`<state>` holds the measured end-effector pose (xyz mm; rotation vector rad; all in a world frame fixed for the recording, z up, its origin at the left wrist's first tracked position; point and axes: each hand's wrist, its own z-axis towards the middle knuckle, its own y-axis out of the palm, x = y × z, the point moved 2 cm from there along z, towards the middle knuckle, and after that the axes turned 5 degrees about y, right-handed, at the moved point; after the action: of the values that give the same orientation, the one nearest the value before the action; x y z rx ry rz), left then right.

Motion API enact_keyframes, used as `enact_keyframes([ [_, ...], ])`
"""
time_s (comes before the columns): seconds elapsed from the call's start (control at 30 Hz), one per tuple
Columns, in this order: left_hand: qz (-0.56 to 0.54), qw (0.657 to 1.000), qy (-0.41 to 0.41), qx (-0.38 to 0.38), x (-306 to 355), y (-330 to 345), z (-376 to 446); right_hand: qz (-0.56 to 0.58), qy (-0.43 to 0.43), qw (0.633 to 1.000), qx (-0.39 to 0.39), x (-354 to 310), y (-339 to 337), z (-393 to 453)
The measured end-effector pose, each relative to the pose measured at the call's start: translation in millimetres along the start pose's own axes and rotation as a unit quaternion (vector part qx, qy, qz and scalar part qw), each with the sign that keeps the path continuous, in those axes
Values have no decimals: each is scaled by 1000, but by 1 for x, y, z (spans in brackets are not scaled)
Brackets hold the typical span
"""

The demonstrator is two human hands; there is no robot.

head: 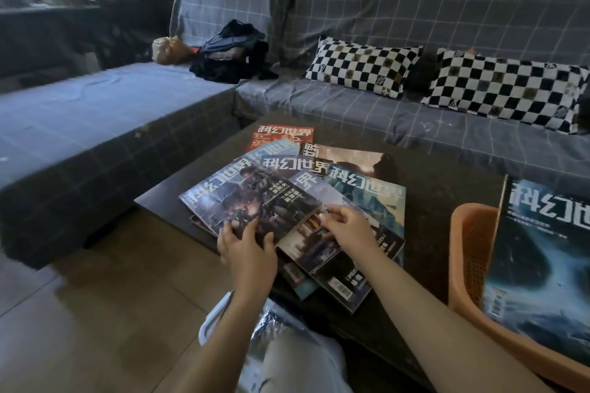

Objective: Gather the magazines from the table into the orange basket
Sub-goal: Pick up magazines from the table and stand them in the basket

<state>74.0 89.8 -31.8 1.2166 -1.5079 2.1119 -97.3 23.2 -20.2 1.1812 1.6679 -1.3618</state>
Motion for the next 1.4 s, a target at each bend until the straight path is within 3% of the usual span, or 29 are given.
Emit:
enact_keyframes([
  [0.17, -98, 994, -49, 13, -1, 2, 3, 31, 42, 999, 11, -10, 14, 21],
  [0.47, -149, 985, -79, 24, 2, -8, 2, -93, 102, 986, 96, -23, 30, 33],
  [0.67, -197, 976, -79, 52, 8, -9, -12, 40, 128, 986, 94, -17, 18, 21],
  [0.8, -298, 946, -112, 60, 10, -9, -22, 187, 134, 971, 68, -1, 1, 0],
  [0.97, -354, 922, -149, -45, 21, -1, -35, 307, 136, 941, 49, 20, -34, -30],
  [1.4, -430, 897, -4, -107, 83, -10, -60, 419, -15, 908, 16, 7, -116, -96],
])
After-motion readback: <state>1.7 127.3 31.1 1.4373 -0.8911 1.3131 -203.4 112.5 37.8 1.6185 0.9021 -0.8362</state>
